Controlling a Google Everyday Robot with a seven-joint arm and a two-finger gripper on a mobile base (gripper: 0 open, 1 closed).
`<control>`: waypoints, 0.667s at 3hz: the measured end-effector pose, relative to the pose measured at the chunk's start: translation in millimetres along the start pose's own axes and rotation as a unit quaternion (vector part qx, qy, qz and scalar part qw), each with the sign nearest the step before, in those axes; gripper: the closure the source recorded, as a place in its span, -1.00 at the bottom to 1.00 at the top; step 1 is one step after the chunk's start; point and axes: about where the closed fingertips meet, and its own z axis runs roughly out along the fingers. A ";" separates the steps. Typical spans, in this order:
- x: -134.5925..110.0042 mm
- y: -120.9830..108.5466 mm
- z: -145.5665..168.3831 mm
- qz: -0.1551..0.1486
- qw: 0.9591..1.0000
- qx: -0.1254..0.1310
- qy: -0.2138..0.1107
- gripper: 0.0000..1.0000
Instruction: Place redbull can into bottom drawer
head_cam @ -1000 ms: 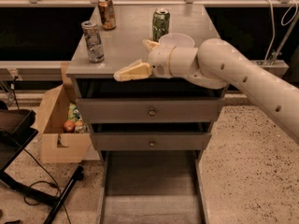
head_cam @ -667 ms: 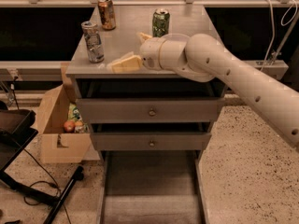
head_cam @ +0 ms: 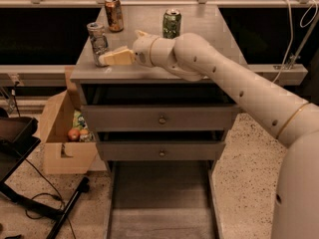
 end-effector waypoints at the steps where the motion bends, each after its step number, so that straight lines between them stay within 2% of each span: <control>1: -2.5 -3.7 24.3 0.029 1.000 0.006 -0.008 -1.00; 2: -9.0 -0.8 40.6 0.043 0.999 0.002 -0.019 -1.00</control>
Offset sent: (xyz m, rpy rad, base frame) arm 0.0308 0.0515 0.0125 0.1289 0.0603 -0.0086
